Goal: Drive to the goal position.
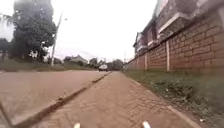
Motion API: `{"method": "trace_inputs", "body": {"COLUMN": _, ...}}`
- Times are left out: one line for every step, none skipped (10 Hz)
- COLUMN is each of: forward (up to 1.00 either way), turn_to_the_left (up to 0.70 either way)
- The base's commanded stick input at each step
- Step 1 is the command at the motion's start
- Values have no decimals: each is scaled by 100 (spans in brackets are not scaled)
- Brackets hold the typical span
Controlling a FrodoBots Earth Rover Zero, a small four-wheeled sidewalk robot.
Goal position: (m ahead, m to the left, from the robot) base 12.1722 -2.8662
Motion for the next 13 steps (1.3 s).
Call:
{"method": "trace_inputs", "body": {"forward": 50, "turn_to_the_left": 0}}
{"method": "trace_inputs", "body": {"forward": 50, "turn_to_the_left": 0}}
{"method": "trace_inputs", "body": {"forward": 50, "turn_to_the_left": 0}}
{"method": "trace_inputs", "body": {"forward": 50, "turn_to_the_left": 0}}
{"method": "trace_inputs", "body": {"forward": 50, "turn_to_the_left": 0}}
{"method": "trace_inputs", "body": {"forward": 50, "turn_to_the_left": 0}}
{"method": "trace_inputs", "body": {"forward": 50, "turn_to_the_left": 0}}
{"method": "trace_inputs", "body": {"forward": 50, "turn_to_the_left": 0}}
{"method": "trace_inputs", "body": {"forward": 50, "turn_to_the_left": 0}}
{"method": "trace_inputs", "body": {"forward": 50, "turn_to_the_left": 0}}
{"method": "trace_inputs", "body": {"forward": 50, "turn_to_the_left": 0}}
{"method": "trace_inputs", "body": {"forward": 50, "turn_to_the_left": 0}}
{"method": "trace_inputs", "body": {"forward": 50, "turn_to_the_left": 0}}
